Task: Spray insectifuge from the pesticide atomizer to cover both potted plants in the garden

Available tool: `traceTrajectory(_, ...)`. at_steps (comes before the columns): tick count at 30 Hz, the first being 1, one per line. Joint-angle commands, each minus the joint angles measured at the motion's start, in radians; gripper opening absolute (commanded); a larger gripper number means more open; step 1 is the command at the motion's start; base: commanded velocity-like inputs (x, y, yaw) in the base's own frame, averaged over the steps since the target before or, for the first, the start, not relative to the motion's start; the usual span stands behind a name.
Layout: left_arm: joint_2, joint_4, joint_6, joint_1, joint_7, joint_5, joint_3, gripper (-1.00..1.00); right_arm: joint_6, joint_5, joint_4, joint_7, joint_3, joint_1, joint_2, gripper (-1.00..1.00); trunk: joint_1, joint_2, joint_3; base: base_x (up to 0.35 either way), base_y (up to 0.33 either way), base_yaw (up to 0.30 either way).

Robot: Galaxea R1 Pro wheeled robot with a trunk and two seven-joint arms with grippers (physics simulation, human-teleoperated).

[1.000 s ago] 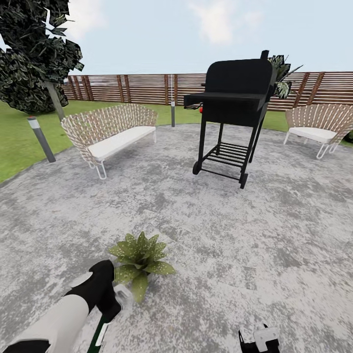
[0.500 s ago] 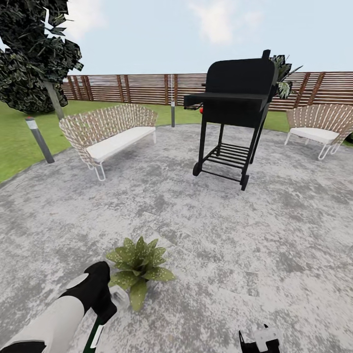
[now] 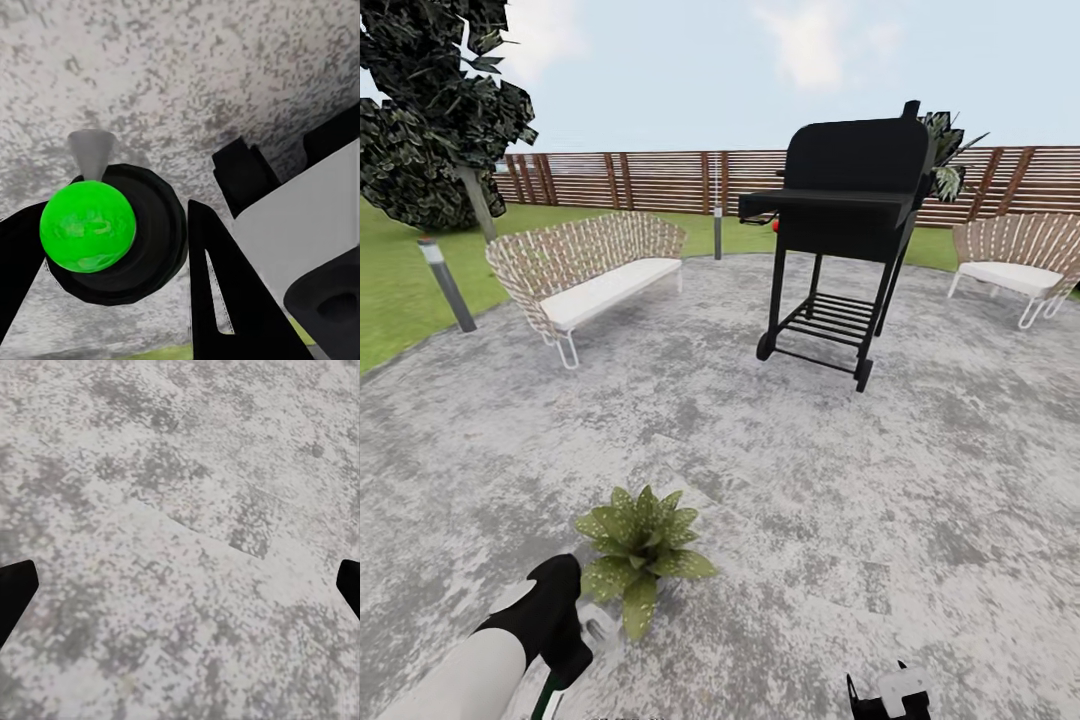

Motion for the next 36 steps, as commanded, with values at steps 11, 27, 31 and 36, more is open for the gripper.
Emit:
traceTrajectory(11,-0.003,-0.018,0.009,0.0,-0.008,-0.002,0.005,-1.0,-0.002,0.009,0.001,-0.007,-0.004,-0.001,0.0,1.0,0.0,0.0,-0.001,0.036,-0.107,0.078)
traceTrajectory(27,-0.004,-0.054,0.014,-0.009,-0.007,-0.012,-0.001,-1.0,-0.002,0.008,0.001,-0.007,-0.004,-0.001,0.0,1.0,0.0,0.0,-0.001,-0.047,-0.208,0.188)
traceTrajectory(31,-0.005,-0.055,0.015,-0.016,-0.008,-0.012,-0.001,-1.0,-0.002,0.01,0.001,-0.007,-0.004,-0.001,-0.003,1.0,0.0,0.0,-0.001,0.004,-0.007,0.001)
traceTrajectory(36,-0.005,-0.055,0.016,-0.017,-0.01,-0.014,0.0,-1.0,-0.002,0.01,0.001,-0.007,-0.005,-0.001,-0.007,1.0,0.0,0.0,-0.001,0.189,0.0,0.0)
